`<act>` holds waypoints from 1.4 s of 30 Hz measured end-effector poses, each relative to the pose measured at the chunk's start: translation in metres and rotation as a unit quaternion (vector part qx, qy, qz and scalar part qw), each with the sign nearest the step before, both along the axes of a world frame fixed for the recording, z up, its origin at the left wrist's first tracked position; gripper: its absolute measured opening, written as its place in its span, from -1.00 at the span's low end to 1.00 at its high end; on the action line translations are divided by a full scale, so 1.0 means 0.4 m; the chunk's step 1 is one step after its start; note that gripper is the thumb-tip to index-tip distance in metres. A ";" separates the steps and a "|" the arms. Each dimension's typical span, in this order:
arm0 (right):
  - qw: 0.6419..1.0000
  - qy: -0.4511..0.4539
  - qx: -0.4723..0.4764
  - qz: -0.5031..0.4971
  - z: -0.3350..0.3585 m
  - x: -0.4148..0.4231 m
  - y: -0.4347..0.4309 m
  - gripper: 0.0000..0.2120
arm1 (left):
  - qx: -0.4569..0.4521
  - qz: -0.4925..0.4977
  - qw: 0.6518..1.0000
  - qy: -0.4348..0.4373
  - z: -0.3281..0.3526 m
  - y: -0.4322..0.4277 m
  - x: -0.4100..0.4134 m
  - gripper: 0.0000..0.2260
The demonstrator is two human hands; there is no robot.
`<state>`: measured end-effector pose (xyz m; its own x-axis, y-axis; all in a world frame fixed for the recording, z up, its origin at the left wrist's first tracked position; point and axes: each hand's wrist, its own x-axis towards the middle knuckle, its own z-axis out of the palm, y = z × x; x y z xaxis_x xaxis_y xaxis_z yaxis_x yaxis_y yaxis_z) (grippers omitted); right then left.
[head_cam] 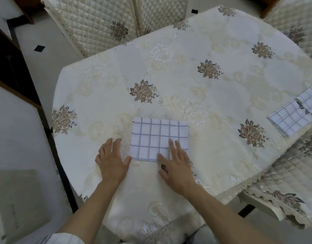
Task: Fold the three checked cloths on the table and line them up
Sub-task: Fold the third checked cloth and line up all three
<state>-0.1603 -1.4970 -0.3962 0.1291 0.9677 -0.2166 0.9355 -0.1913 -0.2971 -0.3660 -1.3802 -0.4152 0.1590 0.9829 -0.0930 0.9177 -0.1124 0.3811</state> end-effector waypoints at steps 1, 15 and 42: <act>1.000 -0.004 -0.011 0.021 0.004 -0.033 0.003 -0.51 | 0.000 -0.001 1.000 0.002 -0.001 0.001 -0.002 -0.33; 0.996 -0.077 0.017 -0.028 -0.031 0.065 -0.090 -0.61 | -0.016 0.007 1.000 0.001 0.001 0.000 -0.009 -0.41; 0.989 -0.009 -0.023 -0.143 -0.034 0.145 -0.154 -0.47 | -0.068 0.015 0.995 0.069 0.041 -0.001 0.024 -0.45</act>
<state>-0.1023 -1.5587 -0.4097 0.4003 0.8806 -0.2537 0.8465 -0.4613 -0.2656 -0.3562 -1.3807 -0.3989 0.1066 0.9639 -0.2440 0.9644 -0.0405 0.2614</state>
